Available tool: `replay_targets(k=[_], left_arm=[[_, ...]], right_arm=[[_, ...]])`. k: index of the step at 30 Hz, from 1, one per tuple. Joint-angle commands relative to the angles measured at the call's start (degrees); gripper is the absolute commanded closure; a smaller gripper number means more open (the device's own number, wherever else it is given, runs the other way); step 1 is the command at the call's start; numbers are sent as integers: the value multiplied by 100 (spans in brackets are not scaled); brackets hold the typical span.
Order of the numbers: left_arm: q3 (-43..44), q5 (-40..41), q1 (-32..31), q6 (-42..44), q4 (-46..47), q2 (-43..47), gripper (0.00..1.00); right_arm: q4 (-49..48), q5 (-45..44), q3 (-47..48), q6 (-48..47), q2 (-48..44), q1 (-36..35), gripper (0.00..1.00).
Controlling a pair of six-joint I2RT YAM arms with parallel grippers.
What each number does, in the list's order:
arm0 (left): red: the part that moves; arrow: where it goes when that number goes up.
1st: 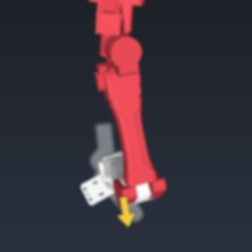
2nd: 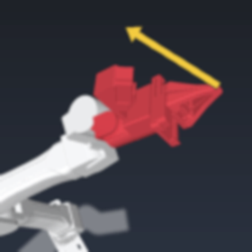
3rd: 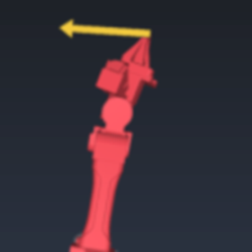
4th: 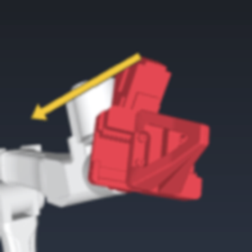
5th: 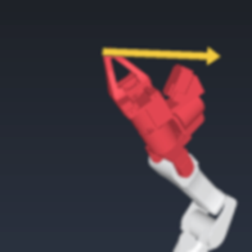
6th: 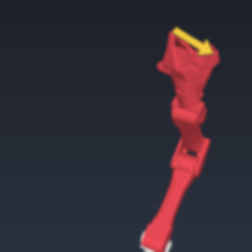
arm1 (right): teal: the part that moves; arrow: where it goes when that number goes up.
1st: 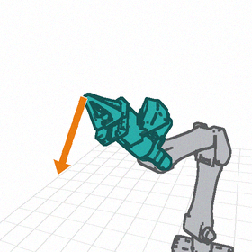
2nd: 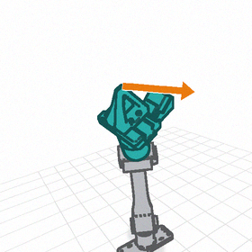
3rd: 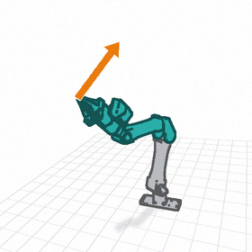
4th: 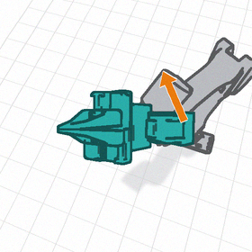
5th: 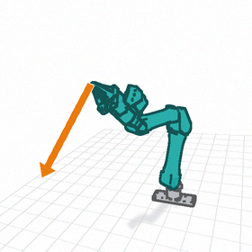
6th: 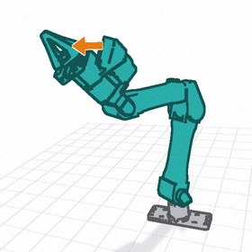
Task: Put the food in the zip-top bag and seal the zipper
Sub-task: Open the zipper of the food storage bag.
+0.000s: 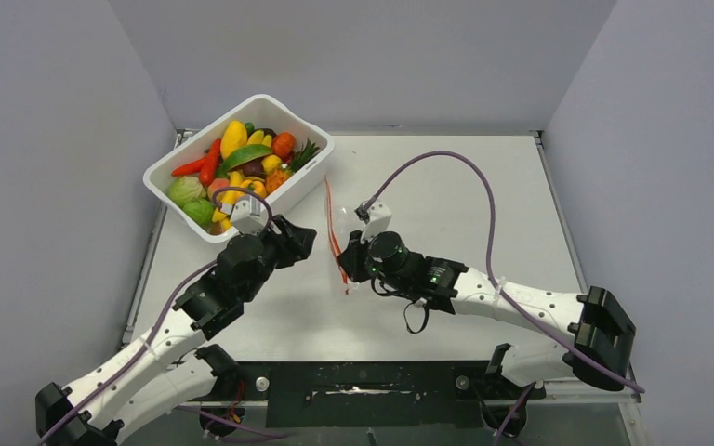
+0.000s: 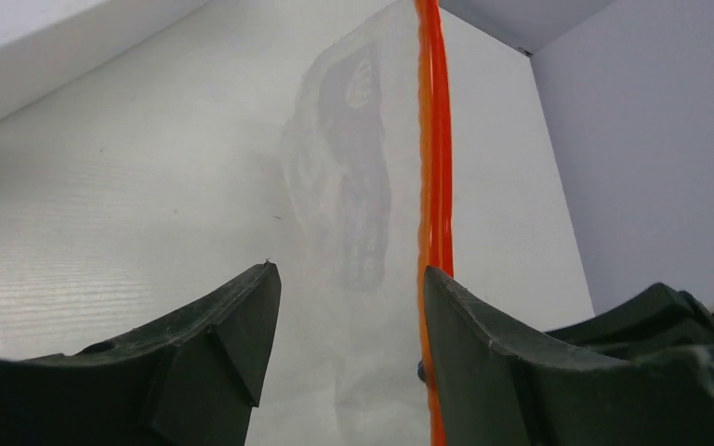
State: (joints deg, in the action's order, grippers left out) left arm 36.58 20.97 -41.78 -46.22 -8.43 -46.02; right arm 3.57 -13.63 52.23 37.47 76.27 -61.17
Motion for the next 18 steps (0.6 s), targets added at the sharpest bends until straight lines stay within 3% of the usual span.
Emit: replay_targets(k=[1,11,18], left_arm=[[136,-448,38,405,653,409,42],[-403,-1735,38,682,1727,265,41],[-405,-2195,41,867,1780,-148,41]], right_arm=[[-512,-303,-93,52,-436,121,100],[-596,-281,-123,20,-385,107,100],[-682,-253,-128,20,-310,106,100]])
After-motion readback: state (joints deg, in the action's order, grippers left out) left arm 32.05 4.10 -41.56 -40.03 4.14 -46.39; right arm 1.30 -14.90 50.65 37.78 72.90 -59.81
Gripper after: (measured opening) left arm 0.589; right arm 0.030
